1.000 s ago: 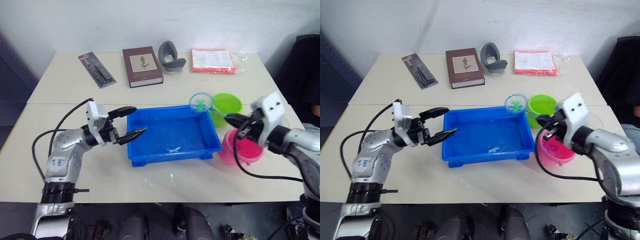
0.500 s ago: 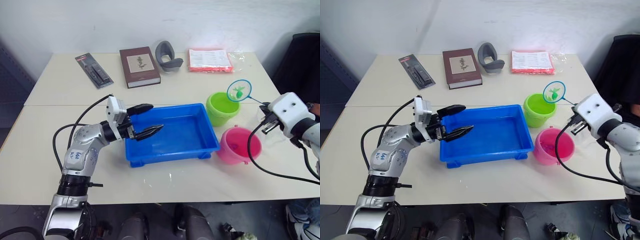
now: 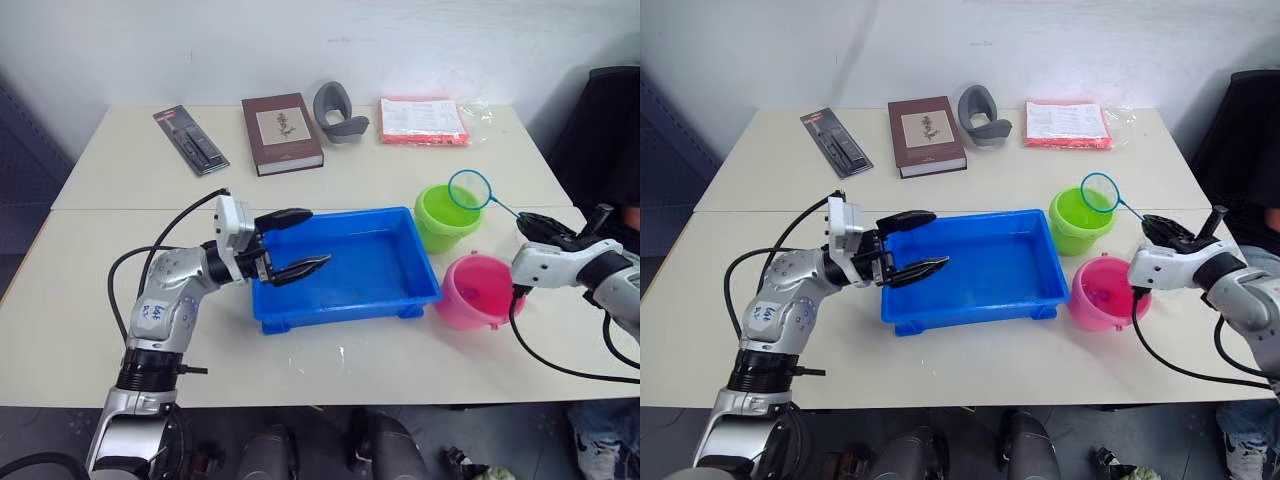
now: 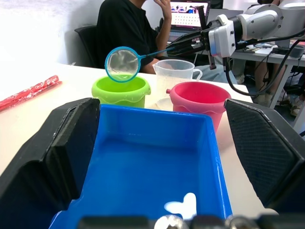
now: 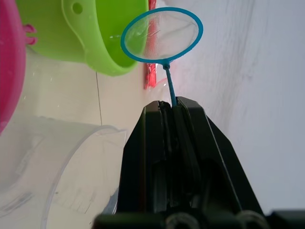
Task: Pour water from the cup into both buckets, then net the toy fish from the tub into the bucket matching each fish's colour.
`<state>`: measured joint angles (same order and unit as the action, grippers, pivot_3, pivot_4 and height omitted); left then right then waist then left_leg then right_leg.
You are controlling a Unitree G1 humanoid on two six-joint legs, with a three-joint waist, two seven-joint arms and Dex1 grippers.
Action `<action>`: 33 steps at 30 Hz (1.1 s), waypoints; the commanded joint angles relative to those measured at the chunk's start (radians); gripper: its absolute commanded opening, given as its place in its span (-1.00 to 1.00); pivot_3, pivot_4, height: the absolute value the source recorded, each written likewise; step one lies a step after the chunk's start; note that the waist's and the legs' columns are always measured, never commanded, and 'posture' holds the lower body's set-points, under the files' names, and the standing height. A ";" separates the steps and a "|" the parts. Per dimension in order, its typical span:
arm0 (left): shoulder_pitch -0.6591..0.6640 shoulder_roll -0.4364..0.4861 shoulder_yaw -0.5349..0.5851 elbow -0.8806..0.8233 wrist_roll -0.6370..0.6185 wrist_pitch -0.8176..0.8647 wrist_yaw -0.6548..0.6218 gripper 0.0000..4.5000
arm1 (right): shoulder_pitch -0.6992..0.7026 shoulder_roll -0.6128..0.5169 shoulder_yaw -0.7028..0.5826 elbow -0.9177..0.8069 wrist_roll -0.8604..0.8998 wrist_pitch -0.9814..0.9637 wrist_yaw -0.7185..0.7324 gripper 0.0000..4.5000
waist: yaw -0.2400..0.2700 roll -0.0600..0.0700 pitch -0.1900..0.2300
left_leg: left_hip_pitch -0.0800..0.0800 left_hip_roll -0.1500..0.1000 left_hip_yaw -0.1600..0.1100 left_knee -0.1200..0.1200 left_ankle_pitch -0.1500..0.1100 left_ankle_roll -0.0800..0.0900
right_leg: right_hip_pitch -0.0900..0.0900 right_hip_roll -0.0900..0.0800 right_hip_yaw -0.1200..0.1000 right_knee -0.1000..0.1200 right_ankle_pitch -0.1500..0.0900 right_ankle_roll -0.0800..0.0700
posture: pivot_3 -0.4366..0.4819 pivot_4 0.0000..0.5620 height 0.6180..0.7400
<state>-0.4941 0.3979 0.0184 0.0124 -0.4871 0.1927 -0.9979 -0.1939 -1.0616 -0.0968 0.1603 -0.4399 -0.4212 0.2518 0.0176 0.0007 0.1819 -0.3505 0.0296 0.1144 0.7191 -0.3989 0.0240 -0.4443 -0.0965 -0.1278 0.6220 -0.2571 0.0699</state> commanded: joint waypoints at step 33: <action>0.454 0.489 0.103 -0.148 -0.081 -0.081 -0.491 0.99 | 0.127 0.372 0.423 -0.386 0.731 0.497 0.802 -1.00 | 0.003 -0.002 -0.001 | -0.001 -0.001 -0.007 0.001 -0.001 0.001 | 0.000 -0.002 -0.004 0.000 -0.001 -0.003 | -0.05 -0.47 1.00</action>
<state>-0.0494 0.8770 0.1008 -0.1090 -0.5645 0.1104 -1.4942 -0.0537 -0.7028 0.3264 -0.2376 0.2944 0.1052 1.0404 0.0204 -0.0013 0.1811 -0.3511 0.0292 0.1080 0.7201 -0.3997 0.0253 -0.4441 -0.0980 -0.1317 0.6221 -0.2582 0.0670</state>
